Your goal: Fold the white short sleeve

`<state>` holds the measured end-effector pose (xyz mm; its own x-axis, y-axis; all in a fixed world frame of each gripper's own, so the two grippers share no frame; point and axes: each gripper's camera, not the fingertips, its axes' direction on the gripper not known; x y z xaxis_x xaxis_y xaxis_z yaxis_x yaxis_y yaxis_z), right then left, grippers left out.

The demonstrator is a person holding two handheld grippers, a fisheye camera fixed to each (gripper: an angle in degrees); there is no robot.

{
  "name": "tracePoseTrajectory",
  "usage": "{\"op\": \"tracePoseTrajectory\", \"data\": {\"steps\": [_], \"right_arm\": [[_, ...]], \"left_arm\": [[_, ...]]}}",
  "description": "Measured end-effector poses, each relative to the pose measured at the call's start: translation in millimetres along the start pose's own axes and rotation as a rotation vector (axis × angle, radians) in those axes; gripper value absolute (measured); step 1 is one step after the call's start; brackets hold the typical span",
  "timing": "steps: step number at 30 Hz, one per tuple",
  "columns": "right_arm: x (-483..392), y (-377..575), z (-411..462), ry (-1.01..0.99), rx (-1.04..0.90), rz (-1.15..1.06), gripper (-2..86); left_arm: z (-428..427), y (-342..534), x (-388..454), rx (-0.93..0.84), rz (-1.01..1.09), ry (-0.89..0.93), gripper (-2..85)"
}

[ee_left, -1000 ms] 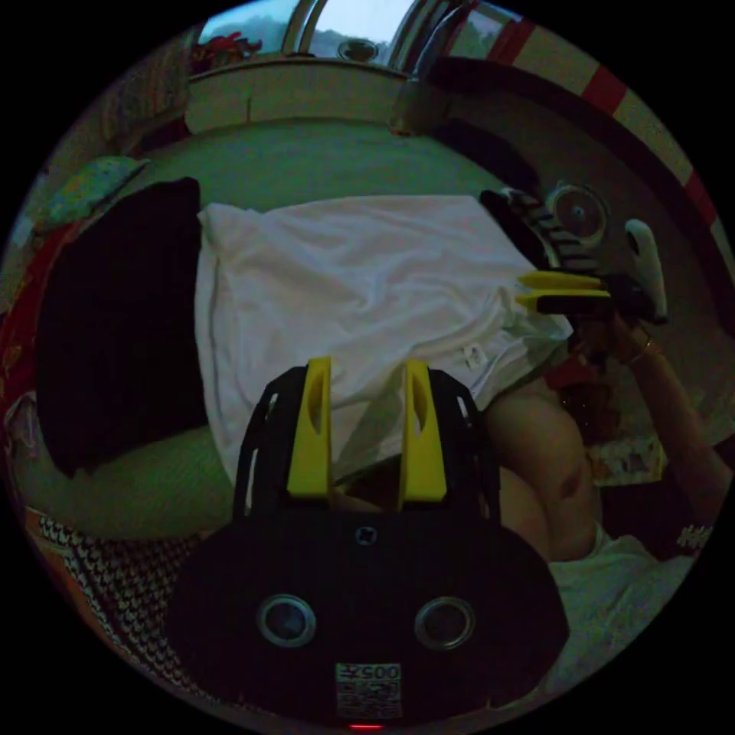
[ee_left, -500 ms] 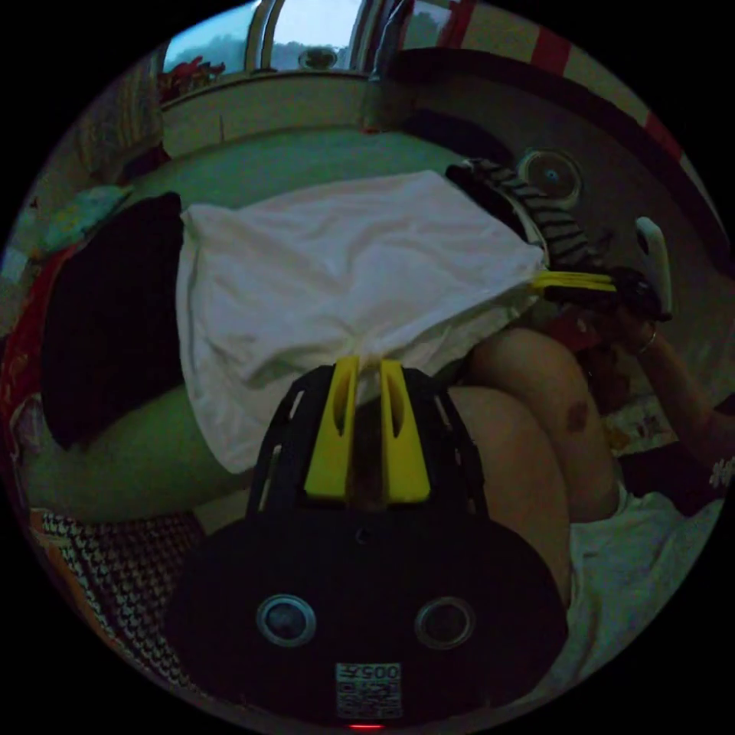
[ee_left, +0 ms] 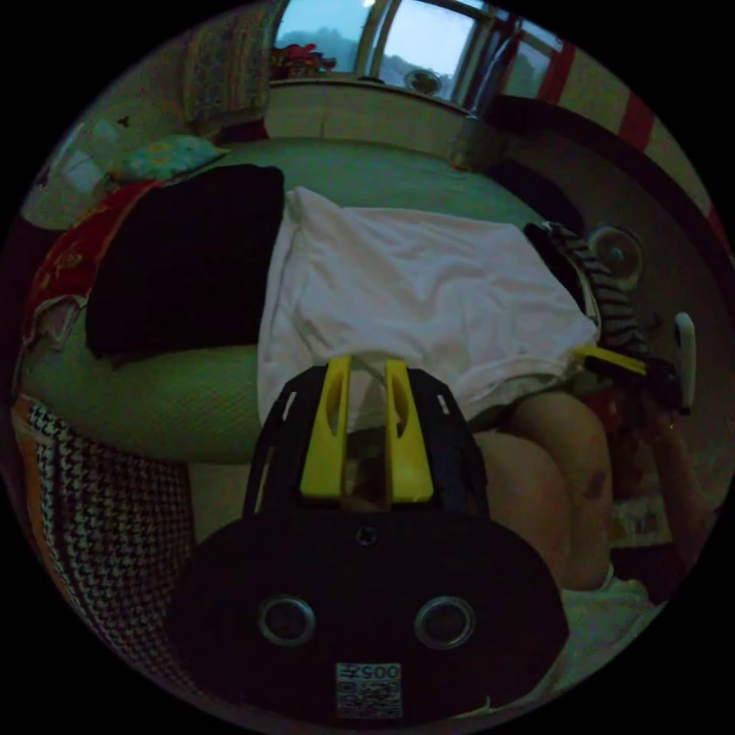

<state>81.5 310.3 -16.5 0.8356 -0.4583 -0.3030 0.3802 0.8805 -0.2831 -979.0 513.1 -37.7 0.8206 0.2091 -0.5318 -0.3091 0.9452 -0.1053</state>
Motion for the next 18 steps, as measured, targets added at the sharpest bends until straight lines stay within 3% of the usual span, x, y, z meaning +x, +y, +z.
{"op": "tracePoseTrajectory", "data": {"steps": [4, 10, 18], "right_arm": [[-15, 1, 11, -0.108, -0.127, 0.047, -0.9], [-64, -56, -14, -0.193, 0.097, -0.069, 0.1], [-160, -217, 16, -0.266, 0.229, -0.253, 8.5]], "left_arm": [[5, 34, -7, -0.025, -0.043, 0.06, 6.4], [-16, 59, -20, 0.164, -0.122, 0.107, 10.0], [23, 52, -11, 0.088, -0.111, 0.158, 10.6]]}}
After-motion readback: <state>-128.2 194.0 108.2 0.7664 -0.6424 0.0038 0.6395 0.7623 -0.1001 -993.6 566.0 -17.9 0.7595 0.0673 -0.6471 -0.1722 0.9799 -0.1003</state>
